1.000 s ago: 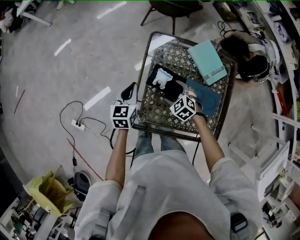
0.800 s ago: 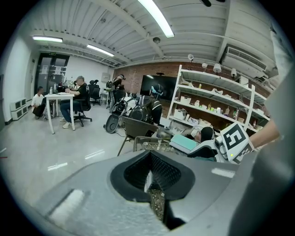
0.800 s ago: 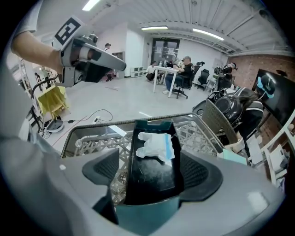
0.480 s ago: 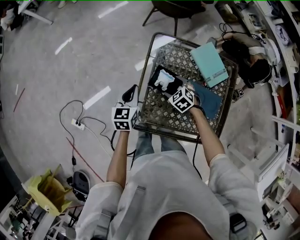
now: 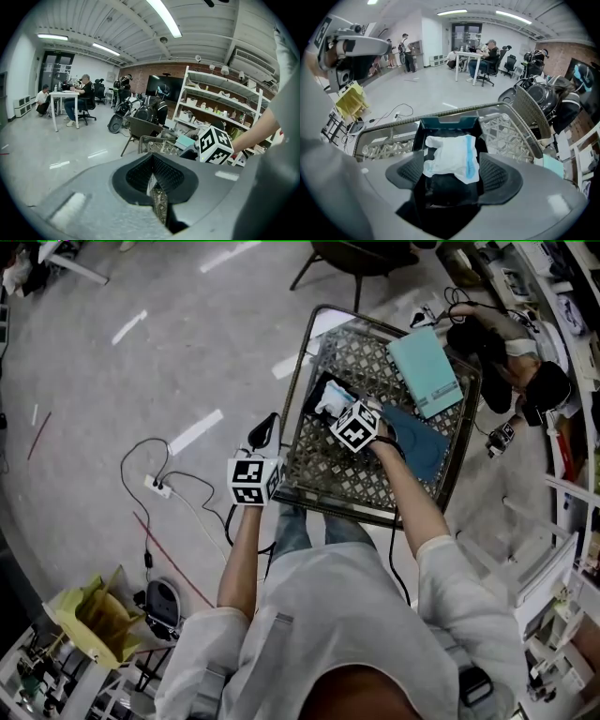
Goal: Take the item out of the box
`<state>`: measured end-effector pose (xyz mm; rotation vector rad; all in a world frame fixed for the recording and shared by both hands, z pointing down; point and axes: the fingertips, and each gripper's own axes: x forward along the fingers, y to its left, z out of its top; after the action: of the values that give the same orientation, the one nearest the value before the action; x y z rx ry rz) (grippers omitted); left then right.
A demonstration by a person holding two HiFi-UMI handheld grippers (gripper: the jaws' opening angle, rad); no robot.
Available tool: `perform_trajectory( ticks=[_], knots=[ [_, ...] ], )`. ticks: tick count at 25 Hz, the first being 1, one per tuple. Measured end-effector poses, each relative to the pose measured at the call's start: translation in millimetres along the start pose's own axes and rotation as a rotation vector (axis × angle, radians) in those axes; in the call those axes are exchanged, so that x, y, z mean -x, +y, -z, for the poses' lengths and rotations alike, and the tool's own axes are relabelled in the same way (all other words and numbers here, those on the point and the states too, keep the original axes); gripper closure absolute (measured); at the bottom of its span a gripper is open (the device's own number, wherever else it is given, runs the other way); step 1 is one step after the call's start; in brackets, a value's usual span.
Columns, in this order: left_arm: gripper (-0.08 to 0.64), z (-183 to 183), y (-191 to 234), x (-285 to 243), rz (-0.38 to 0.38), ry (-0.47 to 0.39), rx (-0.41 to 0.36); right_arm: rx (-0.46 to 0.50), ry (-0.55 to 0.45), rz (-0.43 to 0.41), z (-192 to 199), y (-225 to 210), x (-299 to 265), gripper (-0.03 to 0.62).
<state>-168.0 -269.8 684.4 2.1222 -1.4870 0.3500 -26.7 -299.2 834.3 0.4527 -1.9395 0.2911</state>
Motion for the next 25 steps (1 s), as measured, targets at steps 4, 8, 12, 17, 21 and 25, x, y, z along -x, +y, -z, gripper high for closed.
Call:
perform_trajectory(
  ticks=[4,8,12,17,21,25],
  knots=[
    [0.557,3,3,0,-0.001,0.004,0.006,0.011,0.039,0.001,0,1,-13,0.233],
    [0.557,5,4,-1,0.001,0.008,0.011,0.023,0.066,-0.007,-3,-1,-27,0.233],
    [0.557,7,6,-1,-0.002,0.011,0.013,0.025,0.097,-0.023,-4,0,-38,0.233],
    [0.557,9,8,2,-0.006,0.012,0.017,-0.023,0.11,-0.065,-6,7,-46,0.236],
    [0.557,10,10,4,-0.007,0.01,0.022,-0.049,0.11,-0.096,-7,10,-46,0.259],
    [0.557,11,10,5,-0.005,0.016,0.023,-0.045,0.099,-0.1,-9,11,-43,0.278]
  ],
)
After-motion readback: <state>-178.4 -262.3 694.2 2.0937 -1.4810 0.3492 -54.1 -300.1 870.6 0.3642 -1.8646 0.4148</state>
